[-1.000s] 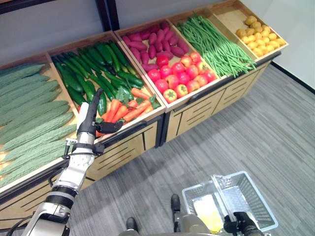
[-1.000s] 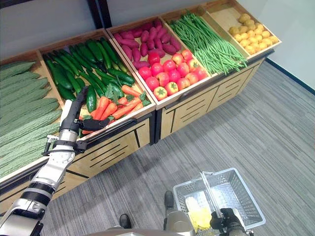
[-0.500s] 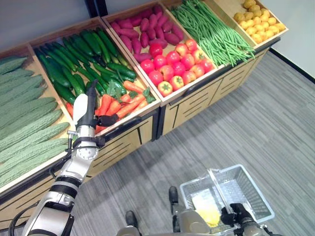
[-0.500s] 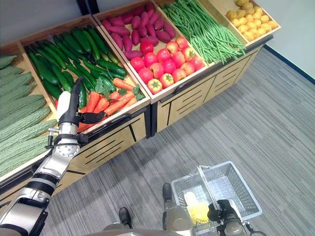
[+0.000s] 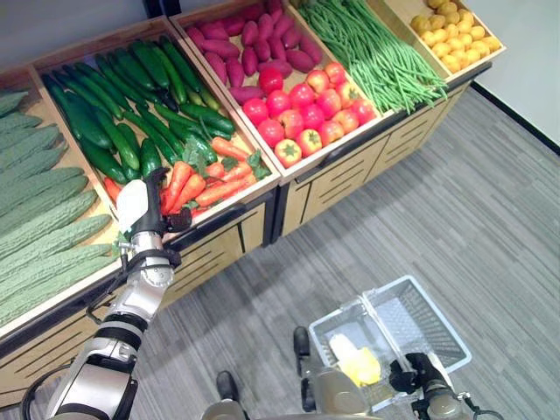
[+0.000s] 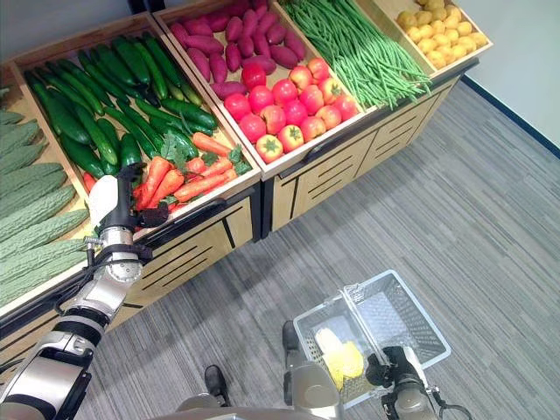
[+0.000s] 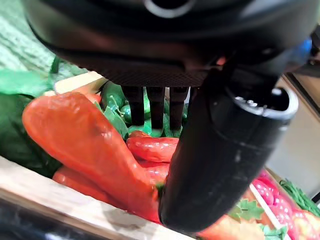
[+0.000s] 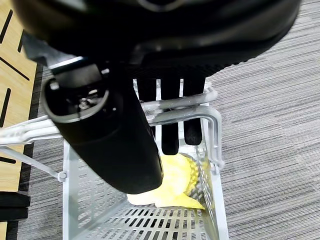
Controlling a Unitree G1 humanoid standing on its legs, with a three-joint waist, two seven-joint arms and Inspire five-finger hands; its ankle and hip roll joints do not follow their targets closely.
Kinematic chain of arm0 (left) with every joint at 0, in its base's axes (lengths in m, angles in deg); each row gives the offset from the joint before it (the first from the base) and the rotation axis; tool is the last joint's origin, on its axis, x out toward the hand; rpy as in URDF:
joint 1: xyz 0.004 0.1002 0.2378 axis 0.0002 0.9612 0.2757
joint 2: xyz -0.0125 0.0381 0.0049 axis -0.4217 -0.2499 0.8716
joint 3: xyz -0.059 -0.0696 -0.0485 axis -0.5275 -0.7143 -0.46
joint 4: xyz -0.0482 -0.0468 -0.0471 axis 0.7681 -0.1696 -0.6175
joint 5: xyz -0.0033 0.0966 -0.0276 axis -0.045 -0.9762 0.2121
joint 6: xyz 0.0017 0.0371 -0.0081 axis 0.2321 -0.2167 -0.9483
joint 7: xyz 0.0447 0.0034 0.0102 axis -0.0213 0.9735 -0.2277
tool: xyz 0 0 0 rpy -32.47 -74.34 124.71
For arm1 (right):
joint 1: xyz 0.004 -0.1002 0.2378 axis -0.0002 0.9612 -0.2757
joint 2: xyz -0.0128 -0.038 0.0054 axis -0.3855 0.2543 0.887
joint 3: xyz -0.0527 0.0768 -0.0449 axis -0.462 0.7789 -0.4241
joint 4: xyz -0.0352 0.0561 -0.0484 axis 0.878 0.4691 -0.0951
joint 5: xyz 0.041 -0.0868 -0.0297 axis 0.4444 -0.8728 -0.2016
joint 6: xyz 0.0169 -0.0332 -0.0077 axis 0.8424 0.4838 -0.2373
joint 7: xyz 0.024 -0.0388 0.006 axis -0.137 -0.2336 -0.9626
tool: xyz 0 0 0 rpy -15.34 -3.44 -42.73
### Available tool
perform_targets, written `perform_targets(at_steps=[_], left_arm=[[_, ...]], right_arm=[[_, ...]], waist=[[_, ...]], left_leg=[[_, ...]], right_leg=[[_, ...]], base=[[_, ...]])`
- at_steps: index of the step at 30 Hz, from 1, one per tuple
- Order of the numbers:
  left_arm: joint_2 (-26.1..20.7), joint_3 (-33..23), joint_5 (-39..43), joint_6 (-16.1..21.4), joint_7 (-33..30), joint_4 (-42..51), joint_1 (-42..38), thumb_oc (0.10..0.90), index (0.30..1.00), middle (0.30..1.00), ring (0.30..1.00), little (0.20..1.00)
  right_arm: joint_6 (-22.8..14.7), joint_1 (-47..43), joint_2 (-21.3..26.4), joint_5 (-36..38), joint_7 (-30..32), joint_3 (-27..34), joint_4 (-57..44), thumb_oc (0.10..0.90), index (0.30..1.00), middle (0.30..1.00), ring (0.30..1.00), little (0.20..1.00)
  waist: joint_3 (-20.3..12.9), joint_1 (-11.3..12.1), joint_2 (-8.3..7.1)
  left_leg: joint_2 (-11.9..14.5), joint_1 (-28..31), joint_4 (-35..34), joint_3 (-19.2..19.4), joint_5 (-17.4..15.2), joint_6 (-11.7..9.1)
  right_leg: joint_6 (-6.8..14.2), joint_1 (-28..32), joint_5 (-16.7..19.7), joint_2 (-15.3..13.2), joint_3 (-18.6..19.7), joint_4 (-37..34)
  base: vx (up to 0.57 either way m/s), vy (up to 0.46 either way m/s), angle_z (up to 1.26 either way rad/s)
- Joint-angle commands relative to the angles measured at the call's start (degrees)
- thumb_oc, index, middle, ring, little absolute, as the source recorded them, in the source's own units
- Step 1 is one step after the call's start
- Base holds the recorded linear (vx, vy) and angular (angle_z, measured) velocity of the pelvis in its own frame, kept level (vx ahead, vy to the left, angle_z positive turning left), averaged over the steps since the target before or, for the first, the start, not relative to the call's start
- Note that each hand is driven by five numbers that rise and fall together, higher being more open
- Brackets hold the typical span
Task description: Get the vegetables into the basket
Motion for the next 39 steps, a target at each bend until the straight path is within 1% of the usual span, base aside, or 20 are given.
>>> perform_targets(at_steps=[1,8,13,15,16,18,20,21,23,26,27,28,29,30,32,34,35,36,38,39], left_arm=[[-1.24,2.57,-2.60,1.76,-1.75,-2.96,-10.82,0.400,0.300,0.300,0.300,0.300],[-1.30,2.38,-3.23,1.91,-2.38,-1.54,-10.79,0.400,0.300,0.300,0.300,0.300],[-2.34,1.35,-3.11,1.68,-4.35,-1.25,-12.43,0.400,0.300,0.300,0.300,0.300],[-2.63,-0.69,-1.49,2.68,-5.74,2.46,-12.74,0.400,0.300,0.300,0.300,0.300],[-2.63,-0.75,-1.49,2.64,-5.72,2.54,-12.66,0.400,0.300,0.300,0.300,0.300],[-2.69,-2.25,0.05,4.21,-6.17,6.74,-12.29,0.400,0.300,0.300,0.300,0.300],[-2.26,-4.00,2.27,5.62,-6.22,10.18,-11.68,0.400,0.300,0.300,0.300,0.300],[-1.25,-5.77,4.15,6.95,-5.87,13.14,-10.57,0.400,0.300,0.300,0.300,0.300],[-0.66,-6.69,5.36,7.45,-5.65,14.95,-9.81,0.400,0.300,0.300,0.300,0.300],[0.98,-8.62,11.08,9.67,-1.93,21.19,-5.97,0.400,0.300,0.300,0.300,0.300],[0.97,-8.70,11.12,9.61,-1.86,21.34,-5.82,0.400,0.300,0.300,0.300,0.300],[1.02,-9.56,15.00,11.50,0.57,23.68,-2.83,0.400,0.300,0.300,0.300,0.300],[1.02,-9.64,15.04,11.47,0.64,23.80,-2.69,0.400,0.300,0.300,0.300,0.300],[0.98,-9.96,18.44,13.02,4.06,26.17,-0.52,0.400,0.300,0.300,0.300,0.300],[1.17,-11.00,21.55,14.30,6.49,28.19,2.85,0.400,0.300,0.300,0.300,0.300],[0.73,-12.07,27.06,15.88,12.63,33.25,9.21,0.400,0.300,0.300,0.300,0.300],[0.46,-12.43,27.37,15.90,13.43,34.24,10.59,0.400,0.300,0.300,0.300,0.300],[-0.39,-12.85,28.92,16.31,17.13,37.39,14.92,0.400,0.300,0.300,0.300,0.300],[-1.07,-13.09,29.13,16.34,19.23,38.95,17.72,0.400,0.300,0.300,0.300,0.300],[-1.08,-13.14,29.15,16.32,19.26,39.01,17.80,0.400,0.300,0.300,0.300,0.300]], right_arm=[[-1.94,0.33,3.10,-0.47,2.86,-1.09,-0.04,0.400,0.300,0.300,0.300,0.300],[-1.90,1.23,2.60,-0.73,2.47,-1.07,-0.18,0.400,0.300,0.300,0.300,0.300],[-1.86,1.57,2.58,-1.28,2.50,-1.23,0.54,0.400,0.300,0.300,0.300,0.300],[-1.69,1.44,2.59,-1.36,2.66,-0.97,1.11,0.400,0.300,0.300,0.300,0.300],[-1.68,1.45,2.61,-1.36,2.66,-0.99,1.10,0.400,0.300,0.300,0.300,0.300],[-1.54,1.51,2.56,-1.41,2.57,-0.87,1.37,0.400,0.300,0.300,0.300,0.300],[-1.39,1.67,2.47,-1.38,2.47,-0.63,1.49,0.400,0.300,0.300,0.300,0.300],[-1.26,1.86,2.34,-1.43,2.40,-0.36,1.86,0.400,0.300,0.300,0.300,0.300],[-1.15,1.83,2.30,-1.47,2.29,-0.24,1.87,0.400,0.300,0.300,0.300,0.300],[-0.85,2.08,2.48,-1.28,1.96,0.82,1.81,0.400,0.300,0.300,0.300,0.300],[-0.83,2.12,2.50,-1.28,1.95,0.78,1.78,0.400,0.300,0.300,0.300,0.300],[-0.82,2.42,2.68,-1.01,1.62,1.58,1.18,0.400,0.300,0.300,0.300,0.300],[-0.81,2.46,2.71,-1.01,1.61,1.54,1.16,0.400,0.300,0.300,0.300,0.300],[-0.76,2.58,2.80,-0.72,1.35,2.21,1.12,0.400,0.300,0.300,0.300,0.300],[-0.58,2.95,2.77,-0.75,0.89,2.69,0.92,0.400,0.300,0.300,0.300,0.300],[-0.58,3.49,3.03,-0.96,0.16,3.97,0.55,0.400,0.300,0.300,0.300,0.300],[-0.56,3.62,3.06,-0.99,-0.04,4.12,0.45,0.400,0.300,0.300,0.300,0.300],[-0.64,3.57,2.98,-1.01,-0.86,4.63,0.71,0.400,0.300,0.300,0.300,0.300],[-0.91,3.87,2.85,-0.86,-1.49,4.83,0.32,0.400,0.300,0.300,0.300,0.300],[-0.91,3.89,2.85,-0.86,-1.49,4.80,0.32,0.400,0.300,0.300,0.300,0.300]], waist=[[-2.82,0.15,-0.15],[-3.69,0.19,-0.12],[-4.66,0.15,-0.01],[-5.17,0.37,0.09],[-5.18,0.33,0.10],[-5.46,0.45,0.17],[-5.74,0.62,0.19],[-6.05,0.79,0.19],[-6.17,0.87,0.26],[-6.26,1.62,0.44],[-6.31,1.54,0.45],[-6.24,1.91,0.54],[-6.28,1.86,0.56],[-6.28,2.15,0.65],[-6.31,2.50,0.71],[-6.27,3.27,0.89],[-6.33,3.36,0.94],[-6.20,3.93,1.01],[-6.17,4.17,0.96],[-6.19,4.15,0.95]], left_leg=[[3.35,0.75,0.05,-4.84,0.76,-2.26],[3.26,1.86,0.05,-4.82,0.19,-2.32],[3.14,2.56,0.05,-5.00,-0.07,-2.35],[3.03,2.74,0.05,-5.23,-0.17,-2.29],[3.02,2.75,0.05,-5.24,-0.17,-2.29],[2.95,2.80,0.05,-5.51,-0.27,-2.25],[2.83,2.91,0.05,-5.69,-0.34,-2.18],[2.68,2.96,0.05,-5.92,-0.44,-2.14],[2.61,2.94,0.05,-6.07,-0.48,-2.10],[2.29,2.70,0.05,-6.74,-0.41,-1.91],[2.28,2.68,0.05,-6.79,-0.40,-1.90],[2.09,2.52,0.05,-7.21,-0.30,-1.79],[2.09,2.52,0.05,-7.23,-0.30,-1.79],[1.97,2.39,0.05,-7.42,-0.25,-1.71],[1.84,2.43,0.05,-7.56,-0.23,-1.65],[1.67,2.41,0.05,-7.92,-0.17,-1.49],[1.59,2.42,0.05,-7.98,-0.15,-1.46],[1.48,2.29,0.05,-8.24,-0.03,-1.36],[1.36,2.36,0.05,-8.30,-0.07,-1.27],[1.35,2.37,0.05,-8.30,-0.07,-1.26]], right_leg=[[7.00,3.93,-2.04,-4.11,0.94,-0.04],[7.07,5.37,-2.48,-4.20,0.56,-0.04],[7.05,6.32,-2.73,-4.32,0.16,-0.04],[7.04,6.80,-2.87,-4.49,-0.12,-0.04],[7.04,6.82,-2.88,-4.50,-0.14,-0.04],[7.10,7.07,-2.94,-4.66,-0.43,-0.04],[7.07,7.33,-2.99,-4.83,-0.66,-0.04],[7.05,7.66,-3.05,-5.07,-0.93,-0.04],[7.04,7.73,-3.07,-5.15,-1.06,-0.04],[6.99,8.10,-3.07,-5.56,-1.79,-0.04],[7.00,8.11,-3.07,-5.57,-1.83,-0.04],[6.96,8.25,-3.02,-5.74,-2.10,-0.04],[6.96,8.26,-3.03,-5.75,-2.12,-0.04],[6.99,8.35,-2.98,-5.89,-2.29,-0.04],[6.98,8.50,-2.90,-6.04,-2.57,-0.04],[6.88,8.78,-2.90,-6.30,-2.87,-0.04],[6.86,8.84,-2.88,-6.35,-2.91,-0.04],[6.80,9.02,-2.89,-6.45,-3.11,-0.04],[6.77,9.11,-2.84,-6.56,-3.21,-0.04],[6.78,9.12,-2.84,-6.57,-3.21,-0.04]], base=[[0.00,0.000,0.00],[0.00,0.000,0.00],[0.00,0.000,0.00],[0.00,0.000,0.00],[0.00,0.020,0.04],[0.00,0.016,0.04],[-0.01,0.020,0.07],[-0.01,0.017,0.08],[0.00,0.019,0.08],[-0.02,0.022,0.05],[-0.04,0.026,0.07],[-0.02,0.014,0.10],[-0.03,0.024,0.13],[-0.02,0.013,0.13],[-0.02,0.017,0.13],[-0.03,0.028,0.08],[-0.04,0.024,0.09],[-0.04,0.013,0.18],[-0.03,0.012,0.14],[-0.02,0.010,0.11]])
